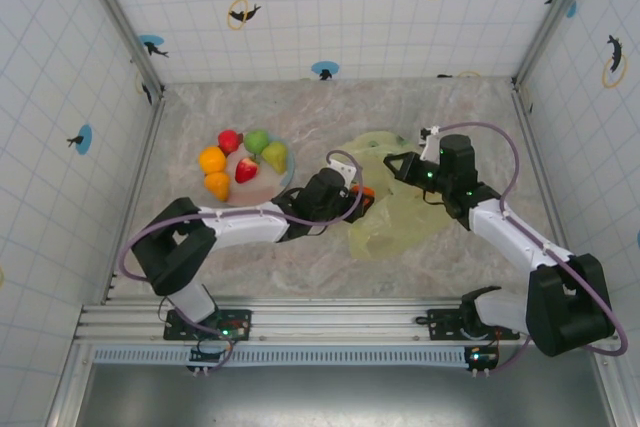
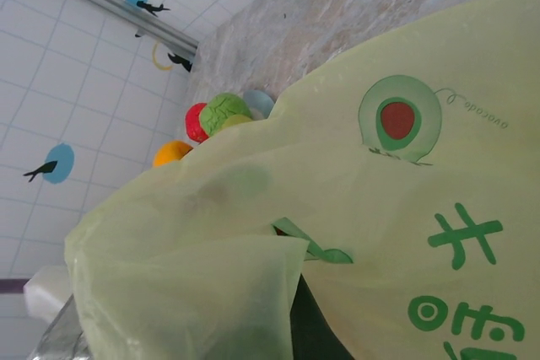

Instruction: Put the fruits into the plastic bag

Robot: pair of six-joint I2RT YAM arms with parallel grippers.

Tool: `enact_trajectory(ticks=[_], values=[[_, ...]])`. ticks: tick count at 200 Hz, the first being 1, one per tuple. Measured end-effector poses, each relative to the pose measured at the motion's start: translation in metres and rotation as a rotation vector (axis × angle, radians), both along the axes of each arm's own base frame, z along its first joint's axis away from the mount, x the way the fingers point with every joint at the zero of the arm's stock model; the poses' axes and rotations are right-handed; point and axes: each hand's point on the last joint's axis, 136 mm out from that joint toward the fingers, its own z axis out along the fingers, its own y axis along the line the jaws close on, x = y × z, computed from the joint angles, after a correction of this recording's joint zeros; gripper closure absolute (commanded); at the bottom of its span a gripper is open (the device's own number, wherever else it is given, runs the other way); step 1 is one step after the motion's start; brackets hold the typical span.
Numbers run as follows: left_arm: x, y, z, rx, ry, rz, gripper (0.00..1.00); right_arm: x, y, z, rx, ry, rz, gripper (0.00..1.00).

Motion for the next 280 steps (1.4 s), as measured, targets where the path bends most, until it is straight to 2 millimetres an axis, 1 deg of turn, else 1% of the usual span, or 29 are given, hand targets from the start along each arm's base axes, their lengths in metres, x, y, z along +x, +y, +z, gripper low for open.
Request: enact_trajectory(ticks=[23,45,76,123,162,190,218,235,258,280], values=[[0.009,-0.011,-0.001,-0.058,0.001,0.029,0.48,-0.003,0.002,0.004,0.032,0.019,0.004,1.00],[0.019,-0.019,-0.003,-0.113,0.004,0.067,0.47,-0.003,0.005,0.012,0.075,0.023,0.007,1.00],[0.035,-0.033,-0.007,-0.172,0.004,0.118,0.45,-0.005,0.008,0.018,0.116,0.037,0.015,1.00],[0.062,-0.068,-0.007,-0.266,0.007,0.153,0.43,-0.007,0.012,0.023,0.154,0.051,0.033,1.00],[0.073,-0.082,-0.019,-0.314,0.046,0.185,0.37,-0.007,0.014,0.023,0.168,0.058,0.041,1.00],[0.075,-0.085,-0.026,-0.332,0.073,0.196,0.31,-0.005,0.013,0.021,0.169,0.068,0.037,1.00],[0.075,-0.086,-0.023,-0.343,0.070,0.194,0.23,-0.002,0.009,0.020,0.170,0.070,0.027,1.00],[0.072,-0.083,-0.024,-0.337,0.066,0.187,0.20,-0.001,0.008,0.020,0.170,0.070,0.022,1.00],[0.066,-0.077,-0.024,-0.321,0.059,0.172,0.20,0.000,0.006,0.019,0.171,0.069,0.017,1.00],[0.057,-0.068,-0.018,-0.317,0.064,0.150,0.20,0.001,0.002,0.018,0.166,0.068,0.011,1.00]])
